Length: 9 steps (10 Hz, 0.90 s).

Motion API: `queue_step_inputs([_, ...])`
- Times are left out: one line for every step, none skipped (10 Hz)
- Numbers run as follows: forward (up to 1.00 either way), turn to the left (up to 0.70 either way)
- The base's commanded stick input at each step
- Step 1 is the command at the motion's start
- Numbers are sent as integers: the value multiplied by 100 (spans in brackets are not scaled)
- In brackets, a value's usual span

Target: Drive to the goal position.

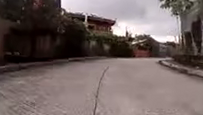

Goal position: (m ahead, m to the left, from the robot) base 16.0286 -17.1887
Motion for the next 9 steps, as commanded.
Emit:
queue_step_inputs([100, 0])
queue_step_inputs([100, 0])
queue_step_inputs([100, 0])
queue_step_inputs([100, 0])
queue_step_inputs([100, 0])
queue_step_inputs([23, -77])
queue_step_inputs([19, -89])
queue_step_inputs([100, -40])
queue_step_inputs([100, -40])
